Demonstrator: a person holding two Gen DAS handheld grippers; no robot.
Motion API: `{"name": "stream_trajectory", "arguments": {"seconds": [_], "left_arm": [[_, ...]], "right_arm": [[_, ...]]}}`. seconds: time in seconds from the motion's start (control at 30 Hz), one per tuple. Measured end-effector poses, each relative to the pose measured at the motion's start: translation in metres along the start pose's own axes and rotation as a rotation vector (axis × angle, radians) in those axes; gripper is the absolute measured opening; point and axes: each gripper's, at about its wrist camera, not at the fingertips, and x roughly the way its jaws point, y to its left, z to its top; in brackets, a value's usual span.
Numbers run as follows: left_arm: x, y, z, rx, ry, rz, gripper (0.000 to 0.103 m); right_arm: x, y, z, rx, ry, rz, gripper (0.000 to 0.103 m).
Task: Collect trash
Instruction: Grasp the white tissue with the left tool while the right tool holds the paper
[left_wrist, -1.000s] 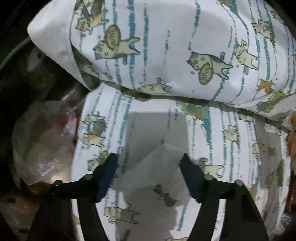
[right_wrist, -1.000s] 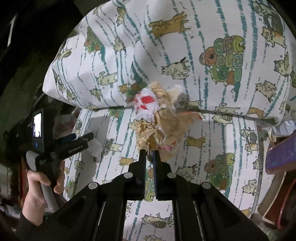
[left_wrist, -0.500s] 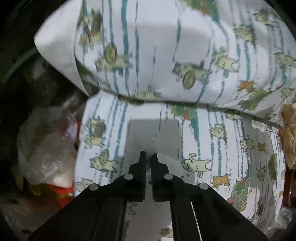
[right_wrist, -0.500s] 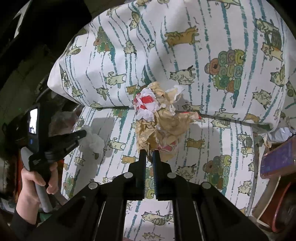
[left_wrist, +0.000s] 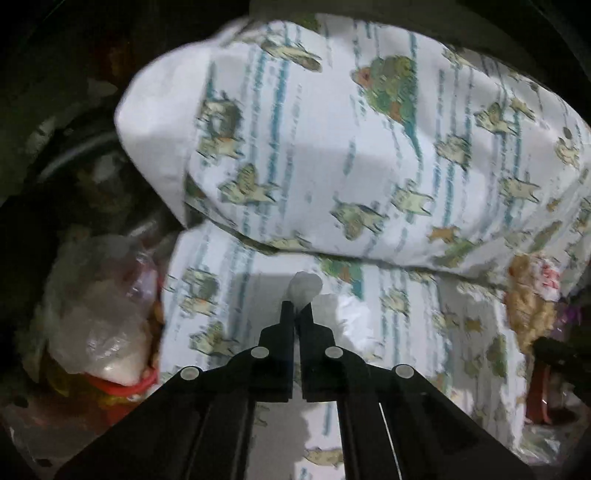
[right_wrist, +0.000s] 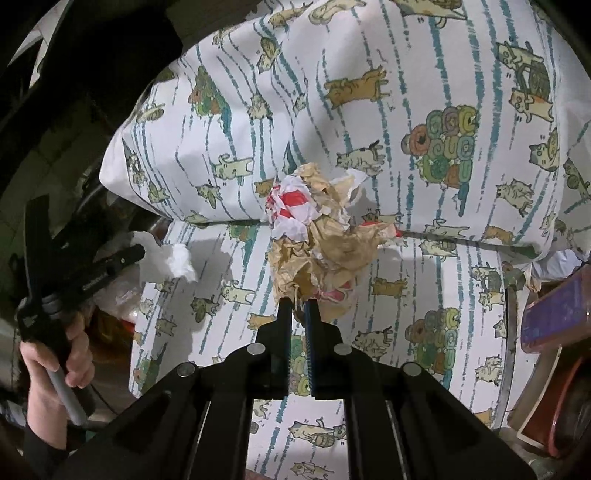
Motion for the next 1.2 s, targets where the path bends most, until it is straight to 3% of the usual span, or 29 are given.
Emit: {"name": "stream_trajectory", "arguments": {"seconds": [0.13,0.3,0.47,0.53,0.57,0.6,0.67,1.03,1.13,1.2], "left_arm": [[-0.005,-0.020,-0.006,0.095,0.078,-0.021,0.003],[-0.013,-0.025,-0.017,0.078,0.138,-0.090,0.003],[0.007,-0.025,-0.024,0.083,0.165,0.022,0.006],[0.019,-0.024,-0.026,0.096,0.192,0.048,0.017],[0.024,-0.024,-0.027,0.100,0.205,0.068,0.038],[0.028,-0.024,-0.028,0.103,0.207,0.082,0.069],[0.032,-0.021,-0.028,0.106,0.189,0.106,0.090],[0.086,-0.021,-0.038,0.142,0.298,0.145,0.090],[0.088,-0.020,-0.040,0.118,0.300,0.089,0.090],[0.088,-0.018,-0.040,0.087,0.304,0.055,0.075]], "right_arm": [[0.003,0.002,-0.001,-0.016,0.010,-0.005,0.007],[0.004,-0.001,-0.001,-0.010,0.017,-0.006,0.007],[0.010,0.002,-0.005,-0.018,0.038,-0.007,0.007],[0.012,0.004,-0.007,-0.024,0.045,-0.005,0.007],[0.013,0.005,-0.007,-0.026,0.048,-0.004,0.007],[0.013,0.005,-0.007,-0.025,0.049,-0.005,0.007],[0.014,0.003,-0.006,-0.019,0.050,-0.006,0.007],[0.024,0.007,-0.003,-0.036,0.067,-0.012,0.007],[0.024,0.004,-0.002,-0.025,0.073,-0.005,0.007],[0.023,0.002,-0.003,-0.023,0.071,-0.007,0.007]]}}
